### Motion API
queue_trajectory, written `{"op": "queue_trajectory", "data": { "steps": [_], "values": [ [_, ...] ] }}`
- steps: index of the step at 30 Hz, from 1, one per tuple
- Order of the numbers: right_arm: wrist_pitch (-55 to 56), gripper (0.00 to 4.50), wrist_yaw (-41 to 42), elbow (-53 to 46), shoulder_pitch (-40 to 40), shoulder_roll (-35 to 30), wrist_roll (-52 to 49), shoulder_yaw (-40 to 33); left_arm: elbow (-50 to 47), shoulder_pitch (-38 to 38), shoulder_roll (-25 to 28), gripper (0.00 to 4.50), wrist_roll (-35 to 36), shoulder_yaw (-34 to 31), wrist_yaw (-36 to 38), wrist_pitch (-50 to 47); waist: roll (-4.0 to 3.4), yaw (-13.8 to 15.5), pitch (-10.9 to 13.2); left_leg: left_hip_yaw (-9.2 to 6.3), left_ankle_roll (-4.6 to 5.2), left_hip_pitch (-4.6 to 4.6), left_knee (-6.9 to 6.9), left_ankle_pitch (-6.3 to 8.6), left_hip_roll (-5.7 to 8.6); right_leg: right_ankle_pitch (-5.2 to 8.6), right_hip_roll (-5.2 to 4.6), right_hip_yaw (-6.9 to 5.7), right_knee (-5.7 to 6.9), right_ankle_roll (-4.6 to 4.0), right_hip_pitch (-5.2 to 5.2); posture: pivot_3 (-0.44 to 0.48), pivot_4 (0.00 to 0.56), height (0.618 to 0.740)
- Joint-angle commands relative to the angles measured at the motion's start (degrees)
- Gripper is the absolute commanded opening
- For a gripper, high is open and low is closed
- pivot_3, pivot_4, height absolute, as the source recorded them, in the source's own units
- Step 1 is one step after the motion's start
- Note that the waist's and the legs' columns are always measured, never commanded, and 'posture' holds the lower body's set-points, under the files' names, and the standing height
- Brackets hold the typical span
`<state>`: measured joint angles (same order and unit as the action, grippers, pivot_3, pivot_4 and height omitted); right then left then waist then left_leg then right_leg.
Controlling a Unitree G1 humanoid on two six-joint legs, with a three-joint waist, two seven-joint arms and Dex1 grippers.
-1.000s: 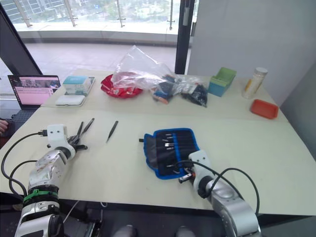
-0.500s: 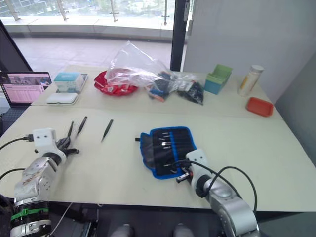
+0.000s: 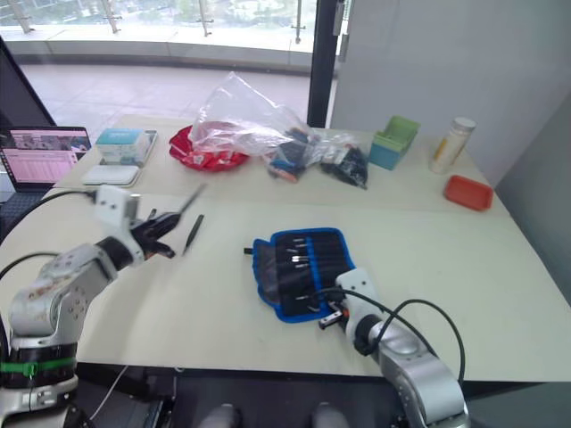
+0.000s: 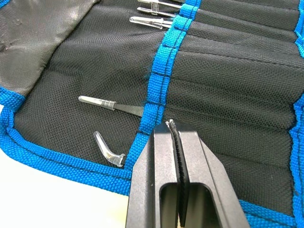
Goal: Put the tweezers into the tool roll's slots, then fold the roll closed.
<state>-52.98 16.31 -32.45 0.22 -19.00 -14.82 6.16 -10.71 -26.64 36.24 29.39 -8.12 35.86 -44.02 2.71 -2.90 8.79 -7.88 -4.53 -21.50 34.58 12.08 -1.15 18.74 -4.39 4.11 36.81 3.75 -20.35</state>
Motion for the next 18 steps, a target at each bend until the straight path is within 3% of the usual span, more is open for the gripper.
{"op": "queue_trajectory", "data": {
  "steps": [1, 7, 12, 18],
  "values": [
    [-2.53, 0.00, -0.68, 6.07, 0.49, -1.07, 1.30, 0.21, -1.92, -4.44, 2.06, 0.04, 3.63, 4.70, 6.90, -5.10, -0.09, -0.38, 0.06, 0.00, 0.01, 0.01, -0.05, 0.00, -0.01, 0.00, 0.01, 0.01, -0.01, 0.00, -0.02, 0.000, 0.150, 0.740],
    [-2.32, 0.00, -0.82, 6.35, 0.10, -1.13, 1.57, -0.03, -1.17, -11.40, 1.75, 0.04, 7.54, 13.49, 14.08, -14.62, -0.21, -0.42, 0.37, -0.01, 0.02, -0.04, -0.01, -0.01, 0.00, 0.01, 0.01, 0.01, 0.01, 0.01, -0.02, 0.000, 0.150, 0.740],
    [-2.41, 0.00, -1.65, 5.68, 0.55, -0.49, 1.66, -0.46, 4.39, -18.91, 3.39, 0.04, 0.24, 26.30, 18.51, -15.49, -0.23, -0.40, 0.41, -0.01, 0.02, -0.09, 0.04, -0.01, 0.01, 0.01, 0.02, 0.01, 0.01, 0.02, -0.04, 0.000, 0.150, 0.740],
    [-2.57, 0.00, -2.63, 4.56, 1.71, 0.35, 1.90, -0.98, 11.67, -23.42, 2.72, 0.04, -9.17, 34.77, 22.65, -6.95, -0.40, -0.56, 0.52, 0.00, 0.02, -0.15, 0.04, -0.01, 0.01, 0.01, 0.03, 0.03, 0.02, 0.03, -0.12, 0.000, 0.150, 0.740]
  ]
}}
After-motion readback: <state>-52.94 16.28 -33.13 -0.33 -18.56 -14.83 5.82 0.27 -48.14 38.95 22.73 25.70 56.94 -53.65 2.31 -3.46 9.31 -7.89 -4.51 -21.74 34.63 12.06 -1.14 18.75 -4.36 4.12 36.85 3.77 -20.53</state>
